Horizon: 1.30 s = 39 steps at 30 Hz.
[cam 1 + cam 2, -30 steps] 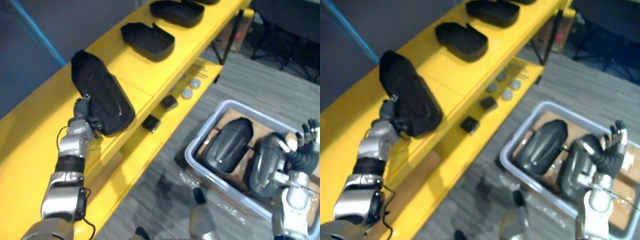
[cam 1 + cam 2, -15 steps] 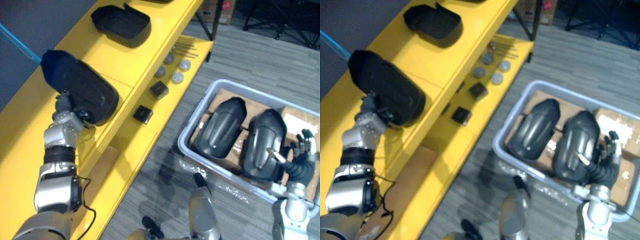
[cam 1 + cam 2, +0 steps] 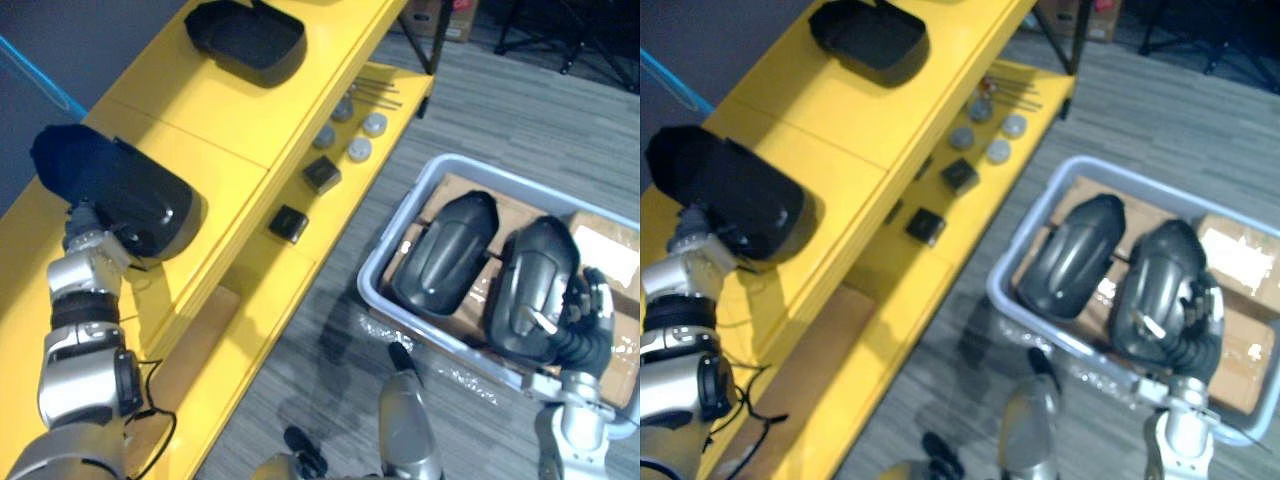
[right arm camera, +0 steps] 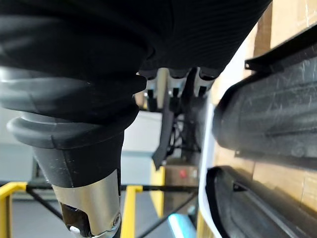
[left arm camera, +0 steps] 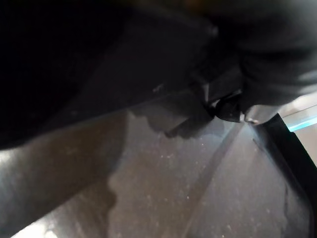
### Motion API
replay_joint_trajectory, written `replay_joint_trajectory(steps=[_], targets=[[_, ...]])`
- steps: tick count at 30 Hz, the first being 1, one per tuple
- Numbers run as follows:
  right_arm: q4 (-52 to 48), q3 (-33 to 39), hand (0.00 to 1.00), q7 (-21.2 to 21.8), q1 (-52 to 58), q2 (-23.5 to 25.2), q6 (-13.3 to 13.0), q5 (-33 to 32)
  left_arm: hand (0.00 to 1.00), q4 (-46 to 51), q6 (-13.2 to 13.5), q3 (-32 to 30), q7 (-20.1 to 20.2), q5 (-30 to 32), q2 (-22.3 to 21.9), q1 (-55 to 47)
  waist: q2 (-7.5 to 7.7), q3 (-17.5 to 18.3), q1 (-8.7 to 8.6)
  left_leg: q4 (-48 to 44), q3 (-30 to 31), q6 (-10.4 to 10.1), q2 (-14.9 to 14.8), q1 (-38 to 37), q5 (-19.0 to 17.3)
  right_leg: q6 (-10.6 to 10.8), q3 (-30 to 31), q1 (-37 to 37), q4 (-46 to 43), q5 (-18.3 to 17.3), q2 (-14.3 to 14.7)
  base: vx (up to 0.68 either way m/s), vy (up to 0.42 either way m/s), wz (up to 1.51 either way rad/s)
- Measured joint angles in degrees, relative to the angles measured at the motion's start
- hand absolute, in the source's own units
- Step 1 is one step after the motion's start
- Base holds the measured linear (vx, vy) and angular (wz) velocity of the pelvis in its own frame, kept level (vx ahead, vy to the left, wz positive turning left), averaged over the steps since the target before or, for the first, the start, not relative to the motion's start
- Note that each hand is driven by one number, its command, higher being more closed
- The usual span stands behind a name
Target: Walk over and take plastic housings, then place them on the shelf
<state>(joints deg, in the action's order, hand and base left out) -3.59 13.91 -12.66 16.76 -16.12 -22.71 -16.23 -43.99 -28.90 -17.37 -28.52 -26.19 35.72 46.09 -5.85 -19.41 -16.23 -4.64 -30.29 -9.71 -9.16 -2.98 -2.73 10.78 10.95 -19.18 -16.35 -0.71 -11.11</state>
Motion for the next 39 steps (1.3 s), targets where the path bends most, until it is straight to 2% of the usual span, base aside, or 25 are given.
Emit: replay_joint_trajectory(steps=[6,9,10,13,14,15,20,24,28,33,36,38,39], targets=[[0.1,-1.0,0.00,-0.1,0.8,0.0,0.0,-1.0,0.00,0.0,2.1,0.1,-0.3,-1.2,0.0,0.0,0.01,0.0,-0.04,0.0,0.0,0.0,0.0,0.0,-0.1,0.0,-0.1,0.0,0.0,0.0,0.0,0.00,0.000,0.00],[0.1,-2.0,0.00,-0.1,1.0,0.1,0.0,-1.1,0.00,0.0,5.0,1.0,-0.6,-4.0,0.0,0.0,0.06,0.0,-0.22,0.0,-0.1,0.1,0.0,0.0,-0.2,0.0,-0.1,0.0,0.1,0.0,0.0,0.00,0.000,0.00],[0.1,-2.1,0.00,-0.1,1.0,0.3,0.0,-1.1,0.00,0.1,6.2,1.9,-1.1,-6.8,0.0,0.0,0.08,0.0,-0.26,0.1,-0.1,0.2,0.0,0.0,-0.3,0.0,0.0,0.0,0.2,0.1,0.0,0.00,0.000,0.00],[0.4,-2.1,0.00,0.1,1.0,0.3,-0.4,-1.1,0.00,0.1,9.0,2.7,-4.8,-13.3,-0.2,0.0,0.11,-0.1,-0.49,0.1,-0.3,0.1,0.0,0.0,-0.4,0.2,0.1,0.0,0.7,0.5,0.1,0.00,0.005,-0.03],[0.6,-2.1,0.00,0.1,1.0,0.3,-0.8,-1.1,0.00,0.1,9.4,2.7,-5.5,-13.8,-0.2,0.0,0.11,-0.1,-0.50,0.1,-0.3,0.1,0.0,0.0,-0.4,0.2,0.1,0.1,0.9,0.6,0.1,0.01,0.008,-0.06],[0.8,-2.1,0.00,0.2,1.0,0.4,-1.4,-1.1,0.00,0.1,11.3,2.7,-7.6,-14.0,-0.3,0.0,0.16,-0.1,-0.60,0.1,-0.4,0.1,0.0,0.0,-0.4,0.2,0.2,0.1,1.1,0.8,0.1,0.01,0.006,-0.04],[2.1,-2.1,0.00,1.3,1.1,0.5,-3.6,-1.1,0.00,1.4,16.0,2.2,-14.0,-13.2,-0.3,0.0,0.47,-0.3,-0.73,0.1,-0.9,0.0,-0.1,0.0,-0.5,0.3,0.4,0.3,2.2,1.6,0.2,0.00,0.005,-0.05],[2.4,-2.2,0.00,1.4,1.1,0.8,-3.8,-1.1,0.00,2.3,17.6,1.5,-18.3,-13.1,-0.3,0.0,0.51,-0.3,-0.81,0.1,-1.2,0.0,-0.1,-0.1,-0.5,0.3,0.5,0.7,3.2,2.2,0.3,0.01,0.006,-0.04],[2.9,-2.3,0.00,2.0,1.0,0.7,-4.0,-1.2,0.00,2.2,17.6,-2.2,-19.9,-13.0,-0.2,0.1,0.73,-0.4,-1.05,0.0,-1.7,0.1,-0.1,-1.5,-0.5,0.3,0.8,1.7,3.4,2.2,0.4,0.00,0.006,-0.08],[3.2,-3.0,0.00,3.1,1.0,0.2,-4.0,-1.0,0.00,1.0,17.8,-2.8,-19.6,-12.0,-0.2,0.0,0.74,-0.5,-1.48,0.1,-1.8,0.2,0.0,-2.7,-0.6,-0.1,0.7,3.0,4.9,2.0,0.4,-0.01,0.002,-0.05],[3.2,-3.0,0.00,3.8,1.0,0.1,-4.4,-1.1,0.00,-0.4,19.5,-3.0,-20.3,-11.4,-0.2,-0.1,0.73,-0.4,-1.86,0.1,-1.7,0.4,0.0,-3.2,-0.7,-0.2,0.5,3.5,5.1,2.2,0.2,0.00,0.000,-0.04],[3.2,-3.1,0.00,3.8,0.9,0.1,-4.6,-1.1,0.00,-0.5,20.9,-3.6,-22.2,-7.7,-0.2,-0.1,0.72,-0.4,-1.96,0.1,-1.4,0.5,0.0,-3.4,-0.7,-0.1,0.4,4.0,5.8,2.7,0.2,0.00,0.000,0.00],[3.2,-3.2,0.00,3.4,0.8,0.0,-5.0,-1.1,0.00,-0.5,21.4,-4.2,-24.5,-3.9,0.1,0.2,0.69,-0.4,-1.97,0.1,-1.1,0.5,-0.1,-3.9,-0.6,0.0,0.2,5.2,6.6,3.3,0.2,0.00,0.000,0.00]])
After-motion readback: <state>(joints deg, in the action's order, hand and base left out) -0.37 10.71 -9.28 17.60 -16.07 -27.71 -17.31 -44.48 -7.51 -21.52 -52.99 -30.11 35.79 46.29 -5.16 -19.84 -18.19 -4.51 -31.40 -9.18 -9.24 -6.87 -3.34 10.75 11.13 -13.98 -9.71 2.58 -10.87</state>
